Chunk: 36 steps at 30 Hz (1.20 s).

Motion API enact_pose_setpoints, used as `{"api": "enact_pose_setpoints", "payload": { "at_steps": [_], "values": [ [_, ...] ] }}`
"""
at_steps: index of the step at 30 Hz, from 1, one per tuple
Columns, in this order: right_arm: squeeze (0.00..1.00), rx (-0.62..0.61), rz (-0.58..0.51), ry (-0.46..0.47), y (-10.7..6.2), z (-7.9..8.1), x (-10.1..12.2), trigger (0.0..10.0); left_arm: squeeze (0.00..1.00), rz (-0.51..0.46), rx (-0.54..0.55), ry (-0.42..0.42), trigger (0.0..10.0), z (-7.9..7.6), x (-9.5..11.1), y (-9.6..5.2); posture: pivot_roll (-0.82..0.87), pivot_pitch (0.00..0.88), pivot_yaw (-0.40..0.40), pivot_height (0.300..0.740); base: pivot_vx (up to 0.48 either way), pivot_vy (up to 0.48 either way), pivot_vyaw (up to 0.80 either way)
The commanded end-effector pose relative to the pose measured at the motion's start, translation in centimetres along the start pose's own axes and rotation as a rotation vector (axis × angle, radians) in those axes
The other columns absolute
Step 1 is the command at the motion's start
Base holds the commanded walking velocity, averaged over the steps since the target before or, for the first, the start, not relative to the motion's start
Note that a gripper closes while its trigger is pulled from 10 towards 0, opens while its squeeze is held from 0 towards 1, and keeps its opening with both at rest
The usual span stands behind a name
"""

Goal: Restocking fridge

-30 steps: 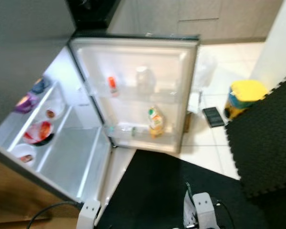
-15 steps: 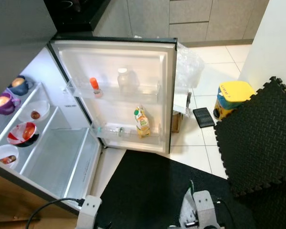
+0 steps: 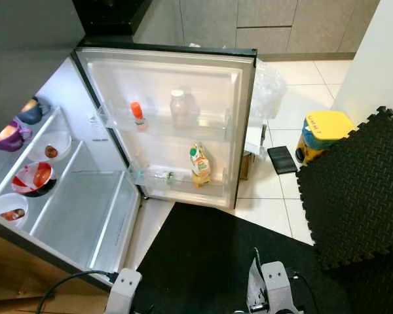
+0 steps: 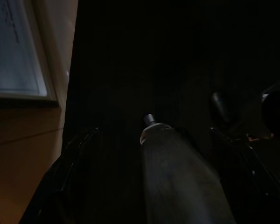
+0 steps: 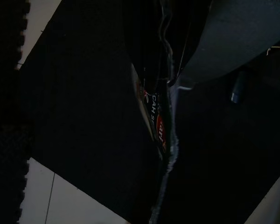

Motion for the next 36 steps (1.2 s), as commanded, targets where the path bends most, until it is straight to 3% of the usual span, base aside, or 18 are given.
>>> {"api": "enact_pose_setpoints", "payload": {
  "at_steps": [1,8,10,13,27,36],
  "values": [
    [0.0,-0.004,0.016,-0.013,-0.2,-0.2,-0.5,10.0,0.0,0.032,0.015,-0.024,10.0,0.2,-1.2,-0.4,-0.18,0.116,0.072,0.74,0.0,0.0,0.0],
    [0.0,0.006,0.013,-0.015,-0.2,0.0,-0.5,10.0,0.0,0.021,0.03,-0.021,10.0,0.4,-1.0,-0.4,-0.18,0.112,0.072,0.74,0.0,0.0,0.0],
    [0.0,0.042,-0.003,-0.03,0.0,0.7,0.0,10.0,0.0,-0.077,0.048,-0.017,10.0,1.5,1.6,0.0,-0.18,0.104,0.068,0.74,0.0,0.0,0.0],
    [0.0,0.077,-0.014,-0.055,0.2,1.5,0.6,10.0,0.0,-0.129,0.067,-0.02,10.0,2.3,3.0,0.1,-0.16,0.098,0.053,0.74,0.0,0.0,0.0],
    [0.0,0.16,-0.051,-0.146,1.5,3.9,3.3,10.0,0.0,-0.174,0.18,-0.075,10.0,4.5,3.0,-0.7,-0.07,0.083,-0.022,0.74,0.0,0.0,0.0],
    [0.0,0.165,-0.06,-0.153,1.6,4.5,3.7,10.0,0.0,-0.19,0.192,-0.054,10.0,5.2,3.3,-1.0,-0.05,0.085,-0.012,0.74,0.0,0.0,0.0]
  ]
}}
Point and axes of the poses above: a point about 5 cm out from each wrist's last joint towards the gripper, its own y axis pointing out of the wrist towards the gripper, its own x axis along the axis of the wrist's last joint, z = x × y, the point moved 6 cm from there along y, pointing out of the wrist towards the gripper, and after that the axes turned 7 degrees about y, right-handed, at the moved point
